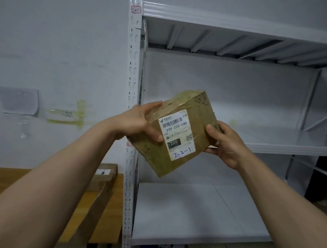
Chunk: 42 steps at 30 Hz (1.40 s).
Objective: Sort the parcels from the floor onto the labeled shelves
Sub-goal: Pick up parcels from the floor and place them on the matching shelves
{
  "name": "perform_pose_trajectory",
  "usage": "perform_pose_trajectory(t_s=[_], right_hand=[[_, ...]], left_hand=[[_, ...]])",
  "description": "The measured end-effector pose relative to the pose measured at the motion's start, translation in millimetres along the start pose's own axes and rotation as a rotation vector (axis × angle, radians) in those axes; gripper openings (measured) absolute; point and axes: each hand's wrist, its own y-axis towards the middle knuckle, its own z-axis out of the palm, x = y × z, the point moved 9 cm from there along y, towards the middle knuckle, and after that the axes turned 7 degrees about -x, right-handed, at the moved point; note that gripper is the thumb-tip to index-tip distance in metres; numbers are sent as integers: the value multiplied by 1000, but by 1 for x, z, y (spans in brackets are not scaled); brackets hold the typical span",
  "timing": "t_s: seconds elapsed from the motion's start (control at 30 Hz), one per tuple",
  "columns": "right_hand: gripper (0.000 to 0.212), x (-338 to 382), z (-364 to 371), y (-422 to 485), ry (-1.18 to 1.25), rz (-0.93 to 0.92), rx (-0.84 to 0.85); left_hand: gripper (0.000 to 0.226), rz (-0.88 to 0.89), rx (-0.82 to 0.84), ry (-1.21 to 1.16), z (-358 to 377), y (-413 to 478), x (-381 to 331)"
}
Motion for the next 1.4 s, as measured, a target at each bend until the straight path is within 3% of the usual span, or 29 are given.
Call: perform_pose_trajectory(t_s=[0.07, 0.13, 0.2, 0.3, 0.4, 0.6, 0.8, 1.0, 1.17, 1.4], right_hand=[[58, -4, -12, -1, 101, -8, -66], [57, -10, -20, -3, 237, 9, -127], [59, -17, -23, -5, 347, 23, -167], [60, -24, -27, -7, 414, 22, -222], [59, -35, -38, -7, 367, 38, -241], [56, -64, -54, 16, 314, 118, -236], [55, -54, -61, 65, 136, 74, -178], [52, -37, -66, 122, 100, 2, -138], [51, -47, -62, 165, 86, 3, -65], [53, -72, -47, 223, -96, -1, -86]], left_hand=[[116, 90, -250, -108, -25, -1, -13], [112, 143, -498, -547, -39, -10, -9], [108, 84, -514, -791, -12, -13, 5], [98, -8, -434, -570, 54, -20, 18], [80, -51, -500, -352, 76, -18, 36], [66, -107, -415, -412, 102, 6, 59], [83, -188, -512, -364, 96, 50, 73], [70, -215, -598, -293, 94, 107, 77], [72, -240, -770, -62, 79, 143, 82], [68, -250, -798, -144, 75, 175, 103]])
